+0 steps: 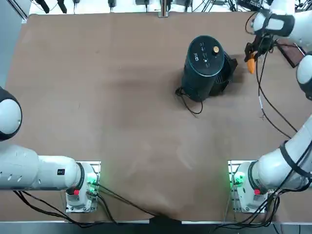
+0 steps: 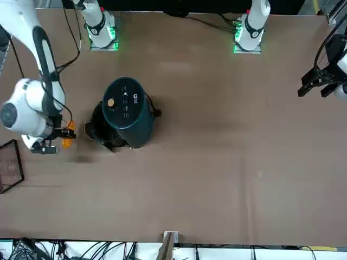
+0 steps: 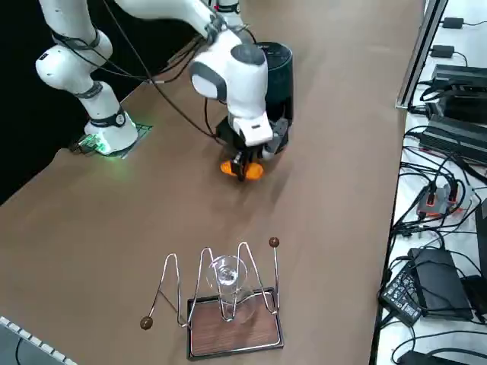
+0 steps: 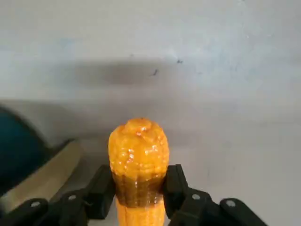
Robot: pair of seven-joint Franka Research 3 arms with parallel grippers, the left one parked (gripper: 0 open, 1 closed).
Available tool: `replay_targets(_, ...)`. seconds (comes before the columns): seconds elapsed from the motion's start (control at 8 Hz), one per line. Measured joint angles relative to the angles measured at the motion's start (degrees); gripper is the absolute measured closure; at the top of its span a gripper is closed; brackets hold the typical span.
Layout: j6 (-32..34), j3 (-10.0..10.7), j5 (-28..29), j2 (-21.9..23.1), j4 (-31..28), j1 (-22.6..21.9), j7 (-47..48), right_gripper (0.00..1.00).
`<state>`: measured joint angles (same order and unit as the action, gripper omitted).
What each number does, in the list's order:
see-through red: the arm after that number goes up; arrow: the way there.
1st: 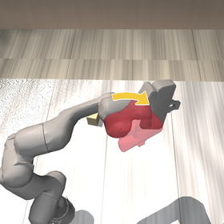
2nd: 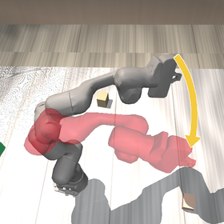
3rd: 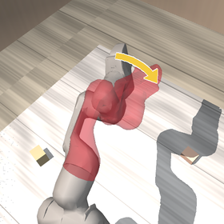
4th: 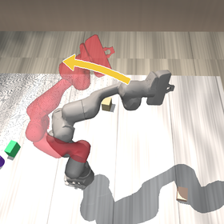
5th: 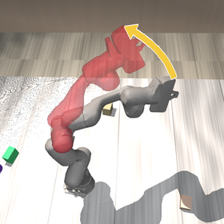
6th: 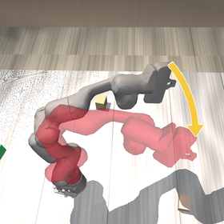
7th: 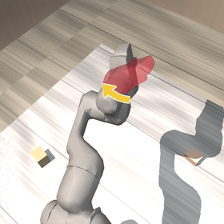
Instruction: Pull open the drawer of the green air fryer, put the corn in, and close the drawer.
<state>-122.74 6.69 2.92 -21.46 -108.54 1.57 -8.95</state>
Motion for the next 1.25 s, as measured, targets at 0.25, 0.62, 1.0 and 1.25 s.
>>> replay_targets(0.25, 5.16, -2.55, 0.74, 4.87, -0.07, -0.04, 1.56, 0.44)
replay_targets(0.62, 6.31, -9.93, 0.89, 5.6, -0.5, -0.41, 7.93, 0.44)
replay_targets(1.0, 6.28, -13.28, 4.09, 5.4, -0.52, -0.56, 9.25, 0.44)
replay_targets(1.25, 6.26, -13.77, 5.0, 5.15, -0.57, -1.43, 9.25, 0.44)
